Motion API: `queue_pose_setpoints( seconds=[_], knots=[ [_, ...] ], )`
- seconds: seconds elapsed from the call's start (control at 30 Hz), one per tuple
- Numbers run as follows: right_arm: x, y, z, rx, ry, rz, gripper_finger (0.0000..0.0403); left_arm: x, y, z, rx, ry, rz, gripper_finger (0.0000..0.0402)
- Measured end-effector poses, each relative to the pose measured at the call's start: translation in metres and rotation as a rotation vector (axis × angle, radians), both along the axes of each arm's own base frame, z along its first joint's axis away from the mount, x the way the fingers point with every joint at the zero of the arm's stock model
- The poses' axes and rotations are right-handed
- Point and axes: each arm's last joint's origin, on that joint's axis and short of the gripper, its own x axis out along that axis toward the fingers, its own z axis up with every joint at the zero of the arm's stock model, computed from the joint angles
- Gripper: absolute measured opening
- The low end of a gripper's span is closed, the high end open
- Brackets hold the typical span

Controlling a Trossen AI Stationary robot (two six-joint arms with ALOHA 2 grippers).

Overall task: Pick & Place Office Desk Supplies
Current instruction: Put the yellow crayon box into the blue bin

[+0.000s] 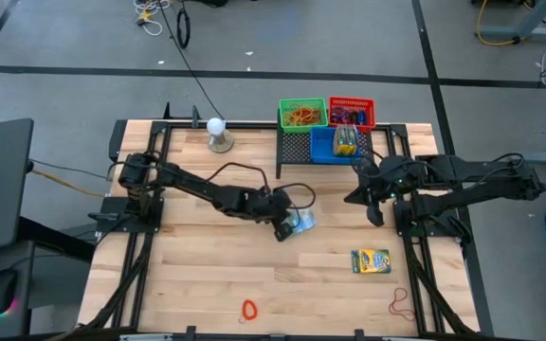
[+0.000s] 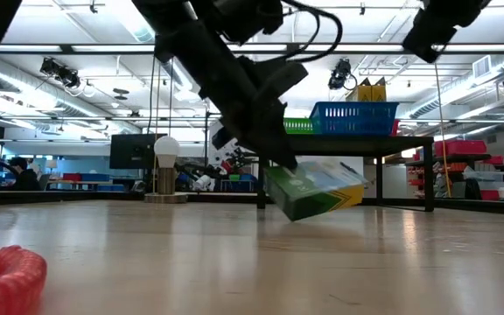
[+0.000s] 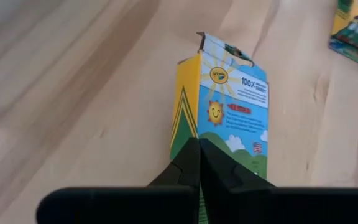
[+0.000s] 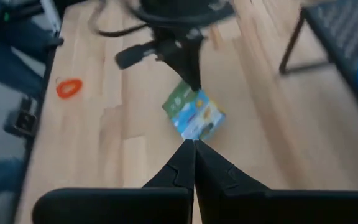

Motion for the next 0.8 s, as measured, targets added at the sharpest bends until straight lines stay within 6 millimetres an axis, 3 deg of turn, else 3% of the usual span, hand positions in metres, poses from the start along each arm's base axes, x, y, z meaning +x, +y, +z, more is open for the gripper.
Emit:
queue_pose_setpoints(
  seconds=[0.17,0.33,0.63,0.8],
  knots=[
    [-0.003,0.0,-0.005,0.224,0.066,-0.197,0.0007,-0.003,-0.017,0.001,0.132,0.011,-0.037,0.0002],
    [0.003,0.007,-0.035,0.475,0.087,-0.381,0.0007,-0.008,-0.036,0.003,0.328,0.025,-0.045,0.0002],
    [0.015,0.029,-0.082,0.979,-0.026,-0.586,0.0008,-0.017,-0.057,0.009,0.818,0.145,-0.053,0.0001],
    [0.016,0.032,-0.095,1.227,-0.14,-0.73,0.0038,-0.019,-0.062,0.012,1.043,0.265,-0.118,0.0001]
  ],
)
